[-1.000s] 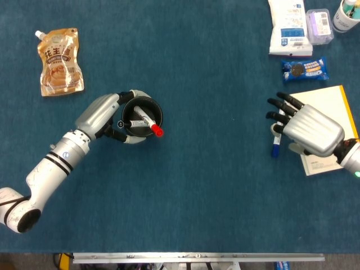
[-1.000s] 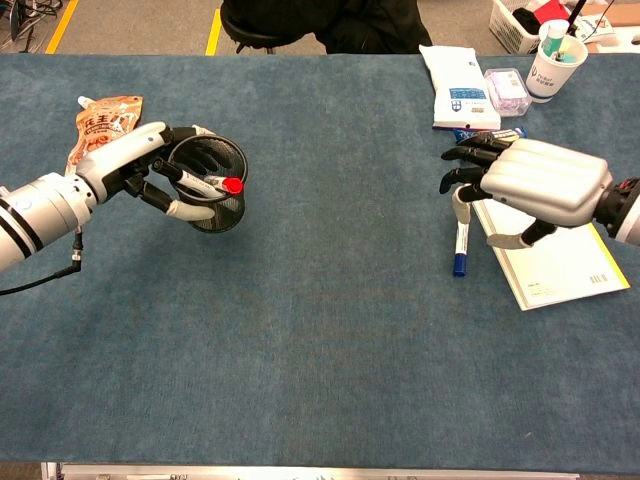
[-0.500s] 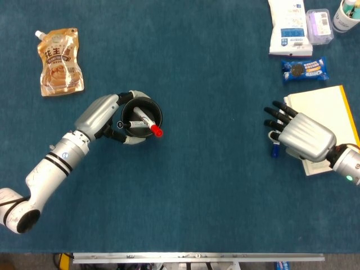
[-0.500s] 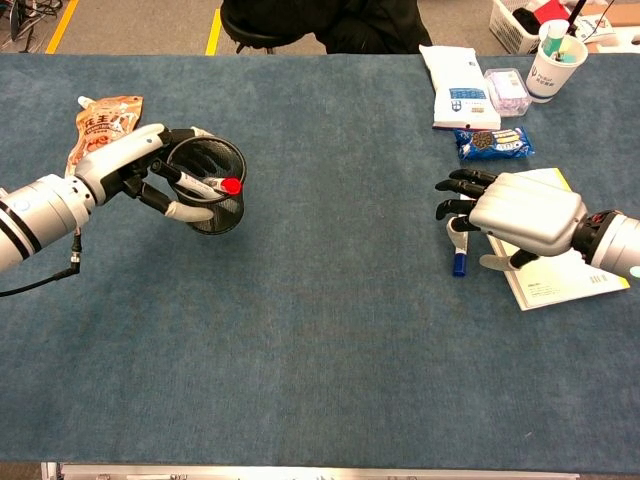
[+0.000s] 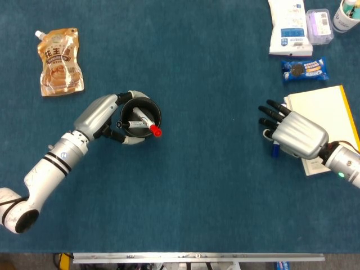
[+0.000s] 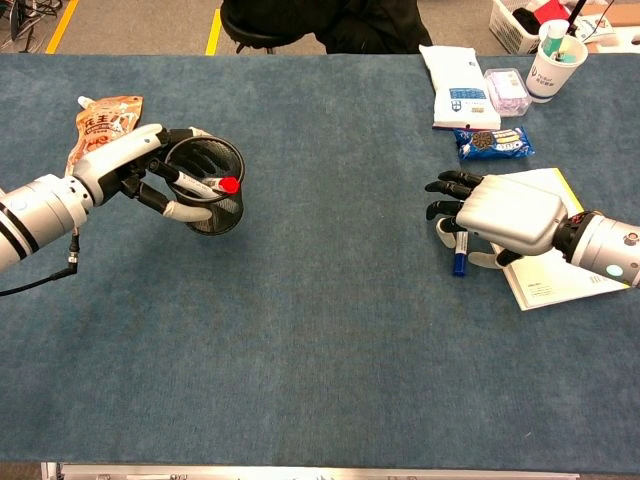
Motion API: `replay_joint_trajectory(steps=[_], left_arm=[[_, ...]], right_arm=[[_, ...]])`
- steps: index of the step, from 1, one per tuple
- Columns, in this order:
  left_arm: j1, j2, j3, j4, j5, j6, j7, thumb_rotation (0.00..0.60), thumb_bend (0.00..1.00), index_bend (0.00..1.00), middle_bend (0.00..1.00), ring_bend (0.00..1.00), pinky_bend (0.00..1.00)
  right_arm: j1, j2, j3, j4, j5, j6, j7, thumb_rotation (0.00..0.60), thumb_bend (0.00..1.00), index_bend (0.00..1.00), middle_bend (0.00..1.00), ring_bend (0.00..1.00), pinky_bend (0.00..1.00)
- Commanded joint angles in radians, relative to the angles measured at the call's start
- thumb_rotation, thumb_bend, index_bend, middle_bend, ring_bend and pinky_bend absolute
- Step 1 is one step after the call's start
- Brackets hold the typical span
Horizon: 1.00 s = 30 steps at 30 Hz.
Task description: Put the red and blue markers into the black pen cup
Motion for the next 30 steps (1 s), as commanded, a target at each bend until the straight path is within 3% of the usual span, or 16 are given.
replay_joint_trajectory(steps=[1, 20, 23, 30], left_arm=[[0.000, 0.000, 0.001, 0.001, 0.000, 0.000, -0.002, 0.600, 0.17, 0.29, 0.35, 0.31, 0.26], [0.005, 0.000, -0.001, 0.007, -0.005, 0.005, -0.011, 0.600, 0.17, 0.28, 0.35, 0.31, 0.26], [0.004, 0.004, -0.004, 0.008, -0.011, 0.002, -0.011, 0.600, 0.17, 0.28, 0.34, 0.31, 0.26], [-0.009, -0.002, -0.015, 0.010, -0.029, -0.024, 0.001, 0.600, 0.17, 0.28, 0.34, 0.31, 0.26]], right_arm=[[0.002, -0.004, 0.001, 0.003, 0.004, -0.004, -0.005, 0.600, 0.28, 0.49, 0.26, 0.07, 0.08], [0.005, -0.018, 0.020, 0.006, 0.039, 0.004, 0.001, 0.600, 0.35, 0.61, 0.26, 0.07, 0.08], [0.004, 0.002, 0.067, -0.057, 0.083, 0.036, 0.052, 0.600, 0.35, 0.61, 0.26, 0.07, 0.08], [0.038, 0.091, 0.219, -0.361, 0.232, 0.038, 0.228, 0.600, 0.35, 0.63, 0.27, 0.07, 0.08]])
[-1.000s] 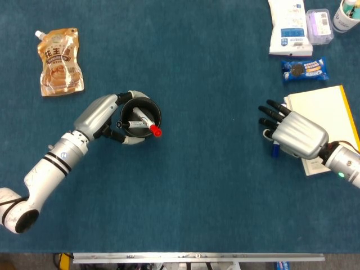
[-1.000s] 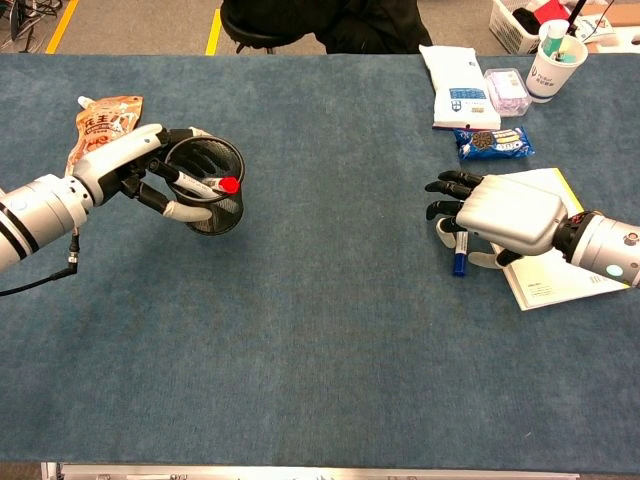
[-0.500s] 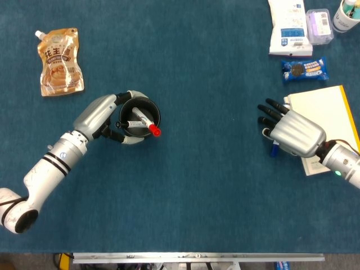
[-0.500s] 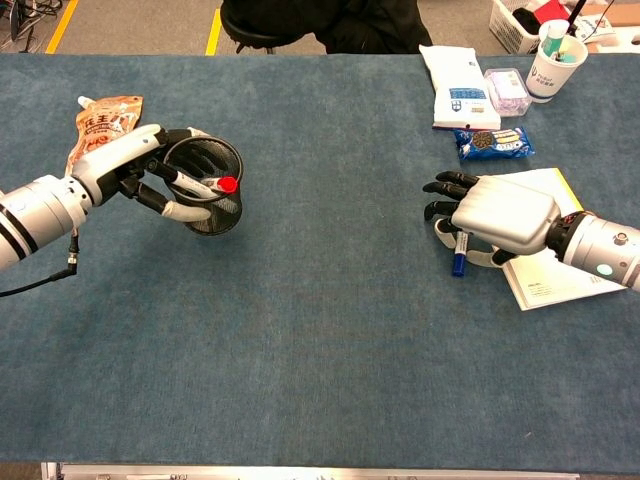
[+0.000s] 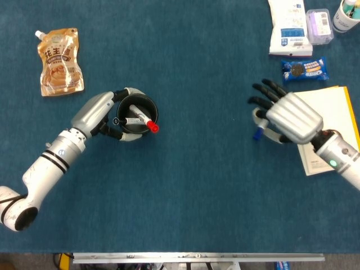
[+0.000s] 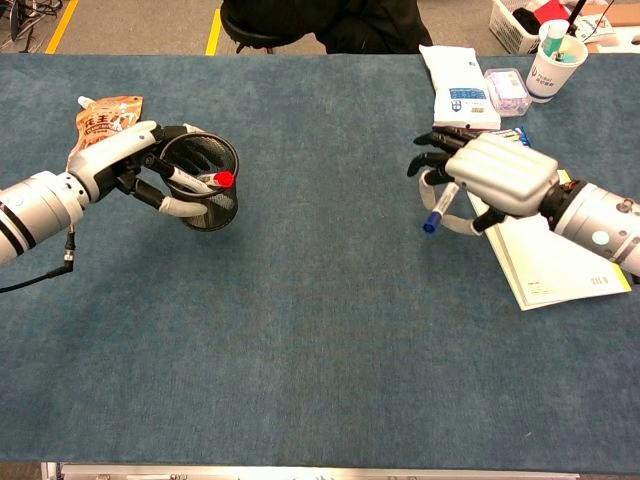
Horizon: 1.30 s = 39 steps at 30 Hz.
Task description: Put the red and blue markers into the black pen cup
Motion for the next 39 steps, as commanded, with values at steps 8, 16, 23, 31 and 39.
replay_joint_trajectory(steps=[8, 16, 23, 31, 39], left_arm=[[-0.024, -0.019, -0.019, 0.000, -0.020, -0.033, 0.022, 0.600, 0.17, 0.28, 0.34, 0.31, 0.26], [-0.036, -0.028, -0.028, -0.015, -0.028, -0.047, 0.039, 0.600, 0.17, 0.28, 0.34, 0.31, 0.26], [-0.042, -0.030, -0.035, -0.031, -0.034, -0.050, 0.060, 0.600, 0.17, 0.28, 0.34, 0.31, 0.26], [-0.041, -0.028, -0.035, -0.052, -0.042, -0.051, 0.078, 0.600, 0.17, 0.28, 0.34, 0.31, 0.26], [-0.041, -0.022, -0.040, -0.066, -0.043, -0.048, 0.085, 0.600, 0.17, 0.28, 0.34, 0.31, 0.26]], right_arm=[[0.067, 0.087, 0.213, -0.417, 0.249, -0.077, 0.273, 0.600, 0.35, 0.63, 0.27, 0.07, 0.08], [0.104, 0.016, 0.269, -0.484, 0.304, -0.111, 0.380, 0.600, 0.35, 0.63, 0.27, 0.07, 0.08], [0.138, -0.056, 0.298, -0.462, 0.323, -0.136, 0.440, 0.600, 0.36, 0.63, 0.27, 0.07, 0.08], [0.170, -0.127, 0.320, -0.416, 0.327, -0.145, 0.469, 0.600, 0.37, 0.63, 0.27, 0.07, 0.07], [0.186, -0.162, 0.315, -0.370, 0.329, -0.156, 0.459, 0.600, 0.40, 0.55, 0.21, 0.07, 0.07]])
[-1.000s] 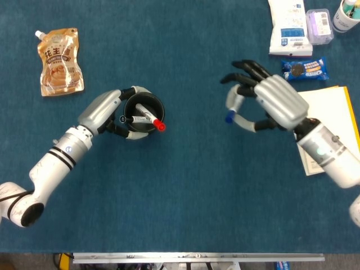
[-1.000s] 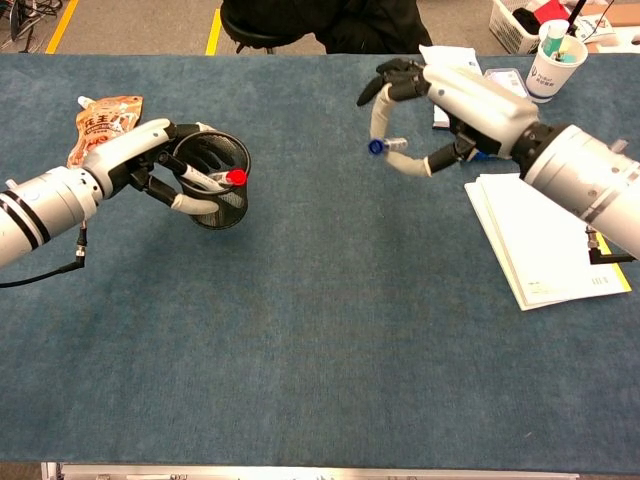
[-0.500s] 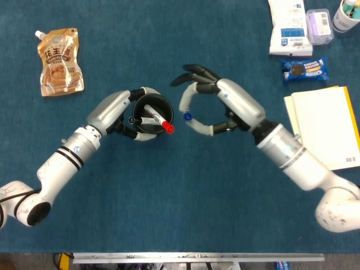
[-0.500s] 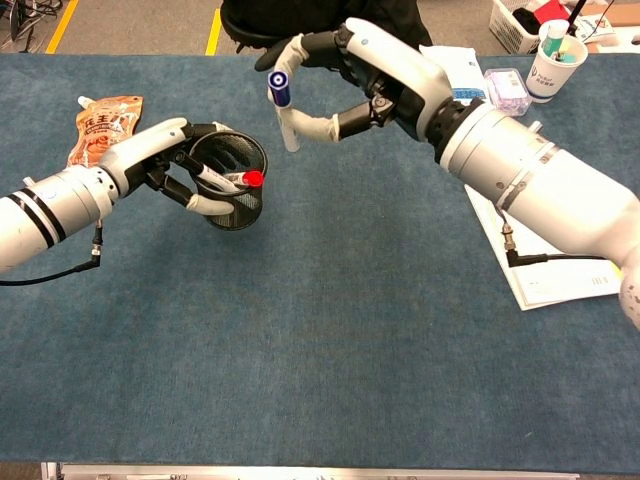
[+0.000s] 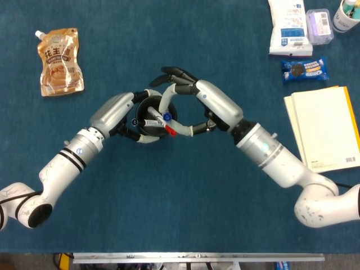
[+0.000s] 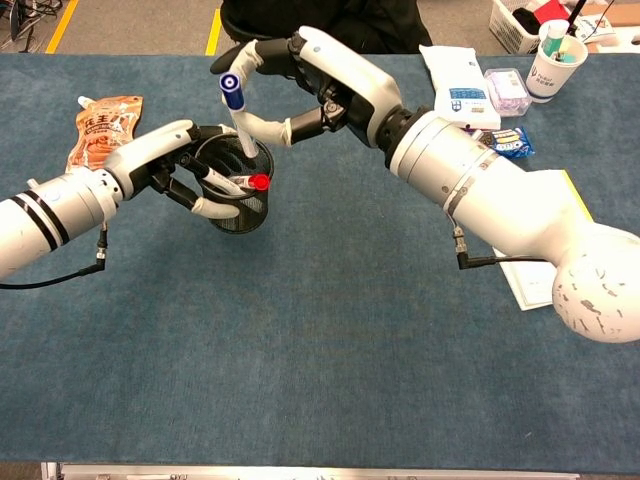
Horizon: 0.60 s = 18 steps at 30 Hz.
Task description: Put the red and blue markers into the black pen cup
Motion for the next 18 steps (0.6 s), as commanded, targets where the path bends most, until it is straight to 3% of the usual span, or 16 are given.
replay_joint_trajectory(steps=[1, 5, 8, 18], left_arm=[[0.000, 0.002, -0.001, -0.002, 0.000, 0.001, -0.001, 0.600, 0.17, 0.28, 0.34, 0.31, 0.26], [0.001, 0.007, -0.002, -0.009, 0.000, 0.002, -0.002, 0.600, 0.17, 0.28, 0.34, 0.31, 0.26], [0.003, 0.009, -0.002, -0.011, -0.001, 0.004, -0.004, 0.600, 0.17, 0.28, 0.34, 0.31, 0.26], [0.000, -0.003, 0.007, 0.002, 0.003, -0.011, -0.013, 0.600, 0.17, 0.28, 0.34, 0.31, 0.26]], right_arm=[[0.005, -0.006, -0.008, 0.018, -0.007, -0.002, -0.015, 0.600, 0.40, 0.49, 0.19, 0.06, 0.06], [0.008, -0.003, -0.026, 0.036, -0.020, -0.016, -0.026, 0.600, 0.40, 0.21, 0.09, 0.00, 0.01], [0.006, 0.005, -0.036, 0.046, -0.029, -0.017, -0.026, 0.600, 0.40, 0.08, 0.05, 0.00, 0.00], [-0.052, 0.109, -0.034, 0.023, -0.085, 0.097, -0.080, 0.600, 0.39, 0.05, 0.04, 0.00, 0.00]])
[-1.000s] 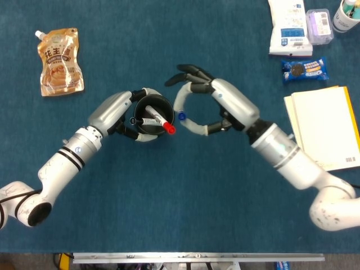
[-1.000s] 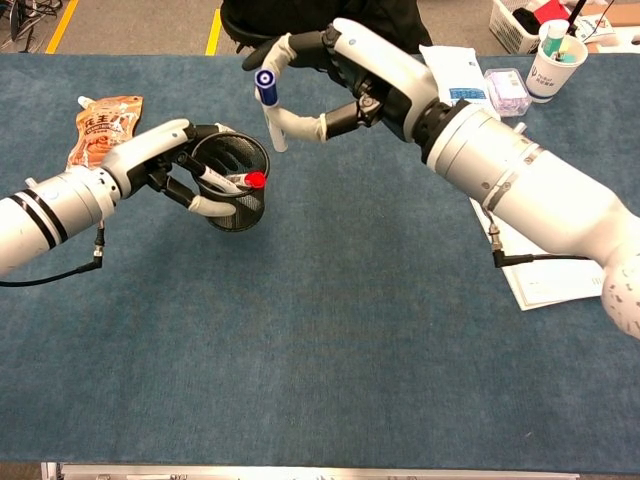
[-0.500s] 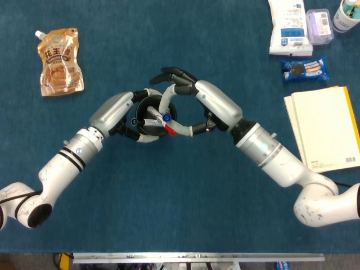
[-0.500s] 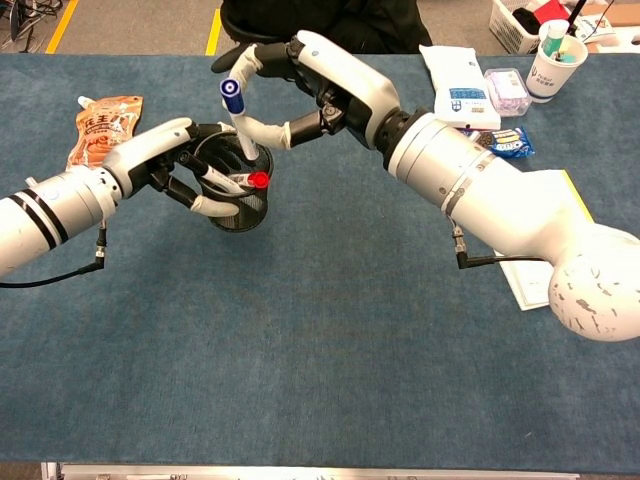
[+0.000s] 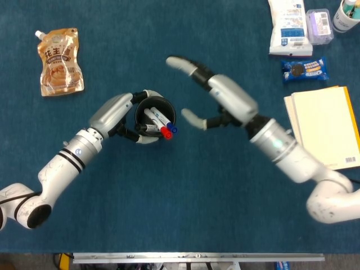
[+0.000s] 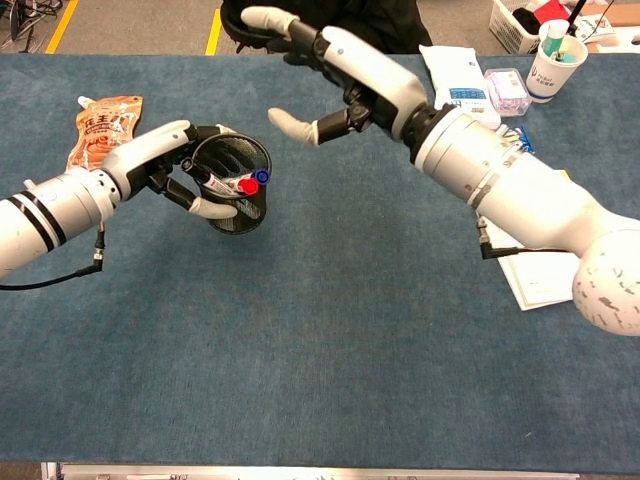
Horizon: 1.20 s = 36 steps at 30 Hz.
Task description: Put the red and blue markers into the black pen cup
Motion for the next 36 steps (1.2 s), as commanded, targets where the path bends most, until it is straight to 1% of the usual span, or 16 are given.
replay_joint_trajectory(steps=[1, 6, 9, 16, 19, 22, 26, 29, 32, 36], left_arm=[[-0.003, -0.005, 0.002, 0.005, 0.002, -0.005, -0.002, 0.600, 0.17, 0.28, 0.34, 0.31, 0.26], [-0.010, -0.029, 0.001, 0.026, 0.002, -0.015, -0.007, 0.600, 0.17, 0.28, 0.34, 0.31, 0.26], [-0.018, -0.051, 0.001, 0.050, 0.000, -0.027, -0.010, 0.600, 0.17, 0.27, 0.34, 0.31, 0.26], [-0.023, -0.095, 0.005, 0.131, -0.012, -0.047, -0.010, 0.600, 0.17, 0.26, 0.33, 0.31, 0.26], [-0.020, -0.107, 0.008, 0.159, -0.014, -0.049, -0.023, 0.600, 0.17, 0.26, 0.33, 0.30, 0.26], [-0.021, -0.110, 0.018, 0.177, -0.005, -0.059, -0.034, 0.600, 0.17, 0.22, 0.29, 0.23, 0.24], [-0.022, -0.098, 0.029, 0.184, 0.014, -0.060, -0.039, 0.600, 0.17, 0.09, 0.20, 0.13, 0.19], [-0.018, -0.077, 0.033, 0.171, 0.031, -0.043, -0.041, 0.600, 0.17, 0.01, 0.12, 0.05, 0.15], [-0.008, -0.046, 0.037, 0.147, 0.049, -0.010, -0.032, 0.600, 0.17, 0.00, 0.08, 0.02, 0.14], [0.003, 0.011, 0.043, 0.100, 0.063, 0.015, -0.016, 0.600, 0.17, 0.00, 0.07, 0.02, 0.14]], right_arm=[[-0.034, 0.062, 0.000, -0.017, -0.020, 0.050, -0.051, 0.600, 0.39, 0.05, 0.04, 0.00, 0.00], [-0.075, 0.145, 0.004, -0.043, 0.002, 0.084, -0.087, 0.600, 0.39, 0.05, 0.04, 0.00, 0.00], [-0.095, 0.174, 0.003, -0.053, 0.017, 0.095, -0.091, 0.600, 0.39, 0.05, 0.04, 0.00, 0.00], [-0.127, 0.213, -0.018, -0.051, 0.011, 0.107, -0.073, 0.600, 0.39, 0.05, 0.04, 0.00, 0.00], [-0.137, 0.223, -0.018, -0.043, 0.016, 0.113, -0.066, 0.600, 0.39, 0.05, 0.04, 0.00, 0.00], [-0.144, 0.232, -0.018, -0.041, 0.023, 0.113, -0.062, 0.600, 0.39, 0.05, 0.04, 0.00, 0.00], [-0.152, 0.243, -0.016, -0.041, 0.023, 0.118, -0.057, 0.600, 0.39, 0.04, 0.04, 0.00, 0.00], [-0.157, 0.252, -0.013, -0.038, 0.025, 0.123, -0.055, 0.600, 0.39, 0.04, 0.04, 0.00, 0.00], [-0.163, 0.265, -0.012, -0.036, 0.024, 0.126, -0.055, 0.600, 0.39, 0.04, 0.04, 0.00, 0.00], [-0.174, 0.294, -0.024, -0.033, 0.021, 0.120, -0.070, 0.600, 0.39, 0.04, 0.04, 0.00, 0.00]])
